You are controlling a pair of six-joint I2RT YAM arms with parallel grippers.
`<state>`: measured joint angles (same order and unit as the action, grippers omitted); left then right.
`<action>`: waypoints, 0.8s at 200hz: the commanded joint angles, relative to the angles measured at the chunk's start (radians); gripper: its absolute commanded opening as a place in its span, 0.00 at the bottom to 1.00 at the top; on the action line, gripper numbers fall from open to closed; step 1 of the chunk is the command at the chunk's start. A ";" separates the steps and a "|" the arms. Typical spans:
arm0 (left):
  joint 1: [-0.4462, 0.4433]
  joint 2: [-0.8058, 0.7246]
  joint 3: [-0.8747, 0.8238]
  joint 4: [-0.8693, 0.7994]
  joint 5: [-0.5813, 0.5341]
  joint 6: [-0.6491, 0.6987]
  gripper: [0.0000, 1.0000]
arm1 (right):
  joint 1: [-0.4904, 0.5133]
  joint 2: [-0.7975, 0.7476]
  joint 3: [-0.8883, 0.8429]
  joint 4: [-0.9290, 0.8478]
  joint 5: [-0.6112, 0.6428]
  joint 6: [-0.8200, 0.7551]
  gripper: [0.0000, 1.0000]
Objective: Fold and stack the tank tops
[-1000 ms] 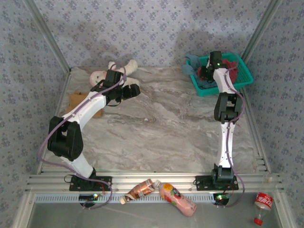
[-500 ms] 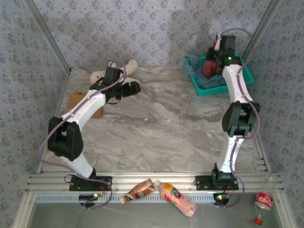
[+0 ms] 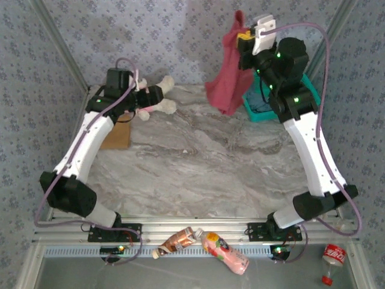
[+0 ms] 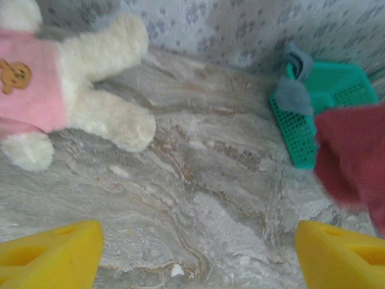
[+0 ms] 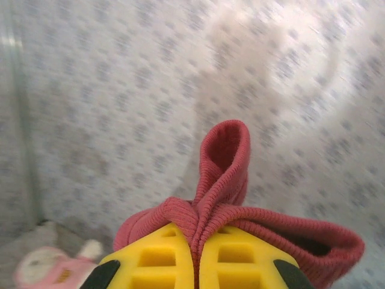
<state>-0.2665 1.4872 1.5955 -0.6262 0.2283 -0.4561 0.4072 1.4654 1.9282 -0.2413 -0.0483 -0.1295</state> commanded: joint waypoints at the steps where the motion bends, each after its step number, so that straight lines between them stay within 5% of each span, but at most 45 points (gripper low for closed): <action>1: 0.043 -0.087 0.038 -0.090 0.005 0.039 0.83 | 0.091 -0.055 -0.010 0.017 0.021 -0.013 0.00; 35: 0.095 -0.153 0.031 -0.178 0.028 0.062 0.83 | 0.215 -0.110 -0.206 0.047 0.045 0.262 0.00; 73: 0.102 -0.199 -0.126 -0.184 0.062 0.051 0.82 | 0.212 -0.133 -0.562 0.134 0.000 0.531 0.01; 103: 0.079 -0.228 -0.345 -0.061 0.100 -0.022 0.82 | 0.169 -0.096 -0.751 0.118 0.016 0.564 0.04; 160: -0.100 -0.149 -0.547 0.115 0.012 -0.063 0.81 | 0.080 -0.052 -0.878 -0.062 0.092 0.570 0.15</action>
<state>-0.3077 1.3037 1.0683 -0.6315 0.2707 -0.4923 0.5159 1.4277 1.0576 -0.2321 -0.0223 0.4160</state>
